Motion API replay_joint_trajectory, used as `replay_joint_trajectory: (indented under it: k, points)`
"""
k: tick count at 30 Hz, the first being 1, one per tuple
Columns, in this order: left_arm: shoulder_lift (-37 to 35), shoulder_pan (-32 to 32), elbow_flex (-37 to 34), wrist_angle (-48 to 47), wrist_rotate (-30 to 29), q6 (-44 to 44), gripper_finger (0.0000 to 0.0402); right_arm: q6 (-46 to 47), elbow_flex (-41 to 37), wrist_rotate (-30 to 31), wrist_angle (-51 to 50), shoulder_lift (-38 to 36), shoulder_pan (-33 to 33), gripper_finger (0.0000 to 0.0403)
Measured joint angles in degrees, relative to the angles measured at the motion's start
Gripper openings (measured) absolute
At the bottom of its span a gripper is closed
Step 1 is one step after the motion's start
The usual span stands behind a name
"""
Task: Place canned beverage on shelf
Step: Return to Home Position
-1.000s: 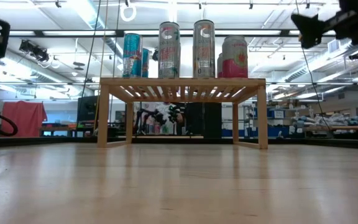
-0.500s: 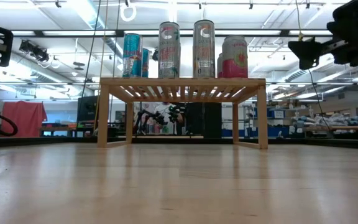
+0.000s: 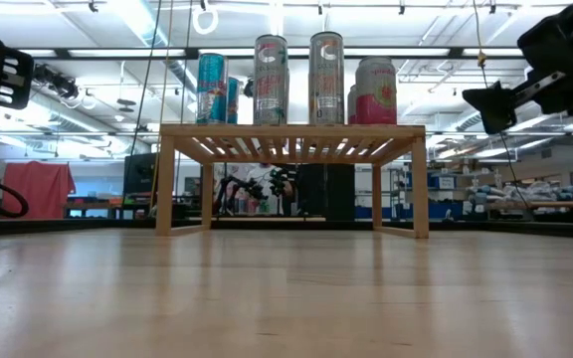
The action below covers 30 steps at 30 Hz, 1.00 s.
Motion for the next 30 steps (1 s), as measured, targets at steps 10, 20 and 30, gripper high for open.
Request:
replay_joint_trajectory:
  k: [10, 20, 30]
  points:
    - [-0.44, 0.0, -0.02, 0.03, 0.0, -0.03, 0.0316, 4.76, 0.0, 0.08, 0.02, -0.02, 0.0, 0.039]
    - [-8.11, 0.0, -0.02, 0.0, 0.0, -0.03, 0.0316, 4.76, 0.0, 0.17, 0.07, -3.43, 0.66, 0.039]
    - [-17.04, 0.0, -0.04, -0.04, -0.02, -0.03, 0.0316, 4.76, 0.0, 0.17, 1.03, -6.17, 2.25, 0.039]
